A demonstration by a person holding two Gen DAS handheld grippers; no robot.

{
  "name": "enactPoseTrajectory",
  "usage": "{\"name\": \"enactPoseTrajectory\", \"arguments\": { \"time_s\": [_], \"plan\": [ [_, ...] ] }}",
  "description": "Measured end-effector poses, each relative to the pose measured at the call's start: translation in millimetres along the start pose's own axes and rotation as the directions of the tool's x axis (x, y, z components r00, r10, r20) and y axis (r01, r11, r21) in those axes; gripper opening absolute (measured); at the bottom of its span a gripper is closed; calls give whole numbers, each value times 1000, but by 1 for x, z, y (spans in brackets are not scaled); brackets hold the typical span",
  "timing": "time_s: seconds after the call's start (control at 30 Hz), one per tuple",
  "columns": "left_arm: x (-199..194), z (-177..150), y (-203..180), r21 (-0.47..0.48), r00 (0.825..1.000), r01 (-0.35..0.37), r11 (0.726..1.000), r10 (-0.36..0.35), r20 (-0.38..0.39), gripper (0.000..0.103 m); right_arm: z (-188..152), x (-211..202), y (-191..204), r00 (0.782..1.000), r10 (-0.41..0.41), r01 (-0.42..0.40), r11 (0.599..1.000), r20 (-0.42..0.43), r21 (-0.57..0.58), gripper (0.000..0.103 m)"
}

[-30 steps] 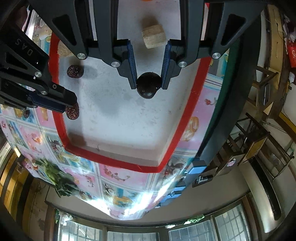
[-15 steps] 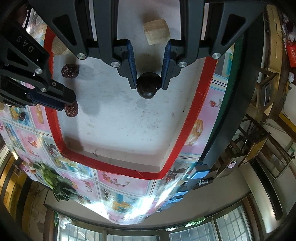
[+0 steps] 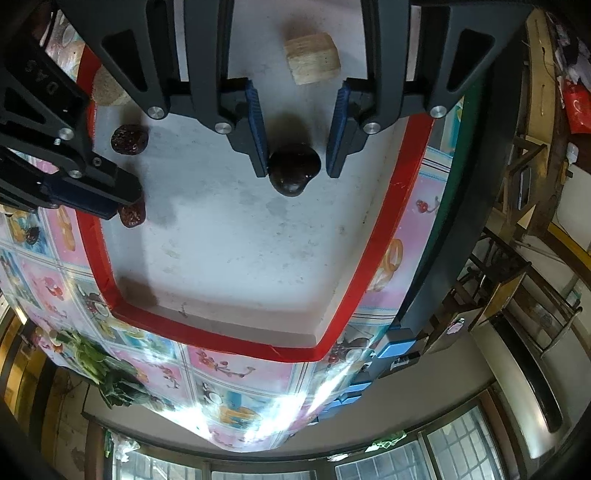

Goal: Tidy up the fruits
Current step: 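Open the left gripper to drop the plum while the right gripper releases the date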

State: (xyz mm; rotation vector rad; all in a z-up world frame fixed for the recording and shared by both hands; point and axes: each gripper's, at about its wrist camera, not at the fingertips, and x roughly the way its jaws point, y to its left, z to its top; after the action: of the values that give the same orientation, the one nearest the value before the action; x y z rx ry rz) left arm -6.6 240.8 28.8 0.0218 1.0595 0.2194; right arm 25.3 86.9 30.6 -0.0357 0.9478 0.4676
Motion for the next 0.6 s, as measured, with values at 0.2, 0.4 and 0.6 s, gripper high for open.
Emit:
{"name": "enactPoseTrajectory", "arguments": {
  "time_s": [0.2, 0.4, 0.6],
  "plan": [
    [-13, 0, 2, -20, 1000, 23, 1000, -23, 19, 39, 2, -32, -3, 997, 15, -17, 1000, 74, 25, 38],
    [-34, 1, -12, 0, 998, 30, 1000, -30, 57, 54, -9, -86, -22, 983, 17, -34, 995, 182, 89, 39],
    [-59, 4, -47, 52, 991, 85, 995, -90, 101, 54, -47, -138, -74, 964, -108, 61, 979, 241, 195, 39]
  ]
}}
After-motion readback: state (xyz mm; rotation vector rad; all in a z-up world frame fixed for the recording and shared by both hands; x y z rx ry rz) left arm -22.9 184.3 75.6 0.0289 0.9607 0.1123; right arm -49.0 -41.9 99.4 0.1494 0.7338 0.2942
